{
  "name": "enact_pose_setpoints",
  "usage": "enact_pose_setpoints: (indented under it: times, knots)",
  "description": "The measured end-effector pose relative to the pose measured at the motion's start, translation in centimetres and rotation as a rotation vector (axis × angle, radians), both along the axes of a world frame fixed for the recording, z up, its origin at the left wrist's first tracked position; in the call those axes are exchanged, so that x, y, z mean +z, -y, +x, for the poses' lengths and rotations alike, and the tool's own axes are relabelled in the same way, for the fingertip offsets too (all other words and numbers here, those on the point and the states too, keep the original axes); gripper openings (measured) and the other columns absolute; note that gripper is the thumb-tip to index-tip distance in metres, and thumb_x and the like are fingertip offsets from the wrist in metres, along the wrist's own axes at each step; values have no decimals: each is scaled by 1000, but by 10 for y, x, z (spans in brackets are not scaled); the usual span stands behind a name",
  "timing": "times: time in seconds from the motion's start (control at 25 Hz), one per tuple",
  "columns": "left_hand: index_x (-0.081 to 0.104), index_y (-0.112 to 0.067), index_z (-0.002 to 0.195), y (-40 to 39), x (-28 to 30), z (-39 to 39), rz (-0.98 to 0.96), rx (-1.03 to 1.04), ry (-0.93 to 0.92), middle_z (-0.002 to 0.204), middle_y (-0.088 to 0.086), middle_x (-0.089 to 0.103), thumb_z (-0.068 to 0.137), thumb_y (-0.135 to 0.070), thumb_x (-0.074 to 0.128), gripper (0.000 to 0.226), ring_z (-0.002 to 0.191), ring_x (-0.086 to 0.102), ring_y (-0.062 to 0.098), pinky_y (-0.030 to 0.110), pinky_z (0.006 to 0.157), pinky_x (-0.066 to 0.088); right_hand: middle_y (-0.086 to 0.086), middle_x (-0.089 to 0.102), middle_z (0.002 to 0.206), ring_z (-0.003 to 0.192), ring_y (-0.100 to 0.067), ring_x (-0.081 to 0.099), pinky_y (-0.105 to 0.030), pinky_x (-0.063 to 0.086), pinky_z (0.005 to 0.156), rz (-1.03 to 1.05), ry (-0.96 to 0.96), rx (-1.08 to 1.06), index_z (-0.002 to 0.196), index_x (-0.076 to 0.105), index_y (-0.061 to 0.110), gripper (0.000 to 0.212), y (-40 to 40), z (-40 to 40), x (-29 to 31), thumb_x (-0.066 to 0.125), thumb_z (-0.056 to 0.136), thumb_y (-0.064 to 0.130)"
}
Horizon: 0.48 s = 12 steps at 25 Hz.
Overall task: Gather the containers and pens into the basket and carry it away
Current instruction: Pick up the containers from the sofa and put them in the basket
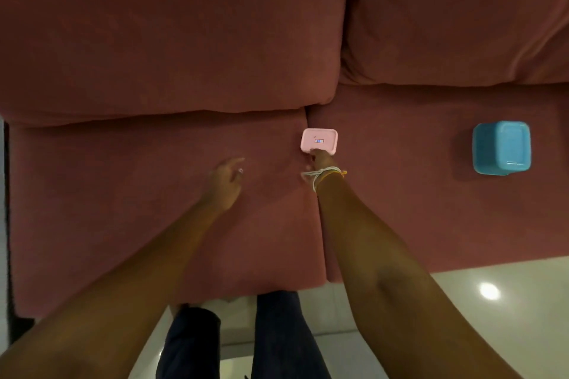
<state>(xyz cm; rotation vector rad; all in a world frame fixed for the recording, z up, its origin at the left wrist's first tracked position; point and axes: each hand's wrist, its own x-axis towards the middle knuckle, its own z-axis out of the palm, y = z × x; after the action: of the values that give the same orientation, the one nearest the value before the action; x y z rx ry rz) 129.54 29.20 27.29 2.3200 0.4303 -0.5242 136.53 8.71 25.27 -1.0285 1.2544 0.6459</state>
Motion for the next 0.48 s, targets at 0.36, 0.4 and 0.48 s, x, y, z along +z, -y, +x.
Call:
enact_pose_setpoints:
  times: [0.36, 0.4, 0.48]
  knots:
    - [63, -5, 119, 22, -4, 9, -105, 78, -69, 121, 12, 65, 93, -2, 48, 30, 113, 61, 25, 29, 100, 44, -7, 65, 97, 74, -15, 62, -29, 46, 56, -21, 67, -43, 112, 61, 16, 31, 0, -8, -17, 67, 85, 30]
    - [63, -6, 119, 25, 4, 11, -107, 101, -96, 121, 11, 66, 94, -4, 48, 30, 112, 61, 25, 27, 97, 44, -5, 66, 92, 75, -15, 63, -28, 46, 57, -6, 70, -10, 107, 61, 17, 27, 1, -18, -8, 66, 86, 33]
    - [62, -5, 121, 29, 20, 12, -144, 151, -131, 123, 12, 65, 94, -8, 50, 30, 113, 61, 26, 27, 95, 44, -1, 64, 84, 71, -13, 63, -27, 45, 56, -4, 86, 83, 103, 59, 16, 28, 3, -38, 10, 65, 87, 39]
